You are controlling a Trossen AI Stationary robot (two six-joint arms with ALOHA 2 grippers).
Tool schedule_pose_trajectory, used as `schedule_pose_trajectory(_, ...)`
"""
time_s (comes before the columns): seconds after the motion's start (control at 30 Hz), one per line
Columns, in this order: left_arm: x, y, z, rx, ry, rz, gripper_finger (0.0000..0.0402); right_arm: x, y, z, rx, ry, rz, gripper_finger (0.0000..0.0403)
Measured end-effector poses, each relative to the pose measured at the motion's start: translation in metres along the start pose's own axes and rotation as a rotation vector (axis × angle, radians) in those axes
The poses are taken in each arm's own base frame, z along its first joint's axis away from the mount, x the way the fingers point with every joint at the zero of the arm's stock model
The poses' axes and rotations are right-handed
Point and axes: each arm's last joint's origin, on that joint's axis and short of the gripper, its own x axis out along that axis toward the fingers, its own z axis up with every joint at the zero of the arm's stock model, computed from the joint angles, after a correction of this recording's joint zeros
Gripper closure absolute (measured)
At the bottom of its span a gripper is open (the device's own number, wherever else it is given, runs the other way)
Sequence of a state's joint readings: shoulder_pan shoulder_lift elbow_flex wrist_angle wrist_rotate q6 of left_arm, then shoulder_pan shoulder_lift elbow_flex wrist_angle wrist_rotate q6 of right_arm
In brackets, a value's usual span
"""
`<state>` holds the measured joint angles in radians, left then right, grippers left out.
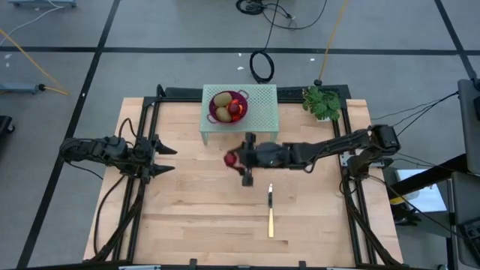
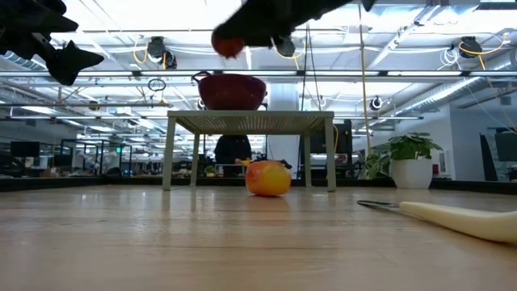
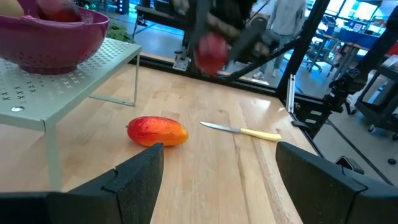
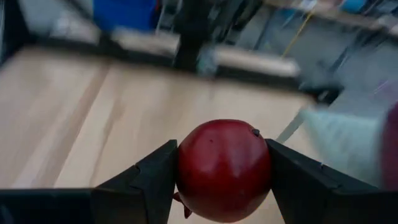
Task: Pick & Place Fruit
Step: Put the pomegranate into violet strainer bowl on the shelf
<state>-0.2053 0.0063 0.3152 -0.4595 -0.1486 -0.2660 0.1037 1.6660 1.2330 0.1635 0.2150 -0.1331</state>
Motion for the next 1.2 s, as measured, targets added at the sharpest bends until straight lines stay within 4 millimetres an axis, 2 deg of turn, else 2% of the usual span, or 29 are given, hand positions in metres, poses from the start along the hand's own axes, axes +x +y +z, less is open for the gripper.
schedule_pose_trajectory(0.2,0.0,0.0,0.0,0.0,-0.002,0.008,0.0092,-0.006,-0.034,0.022,0.015,-0.195,-0.129,0.0188)
schedule_pose_trajectory(0.4,0.0,0.0,0.0,-0.006,-0.001,0.009,0.0092,-0.014,-0.075,0.035,-0.025,-0.269,-0.244,0.0188)
schedule_pose_trajectory(0.67,0.0,0.0,0.0,-0.006,0.001,0.009,0.0092,-0.023,-0.121,0.054,-0.073,-0.347,-0.242,0.0188)
schedule_pose_trajectory(0.9,0.0,0.0,0.0,-0.007,0.0,0.01,0.0092,-0.022,-0.138,0.046,-0.054,-0.335,-0.155,0.0188)
schedule_pose_trajectory(1.2,0.0,0.0,0.0,-0.007,-0.001,0.01,0.0092,-0.01,-0.148,0.037,-0.113,-0.325,-0.137,0.0188)
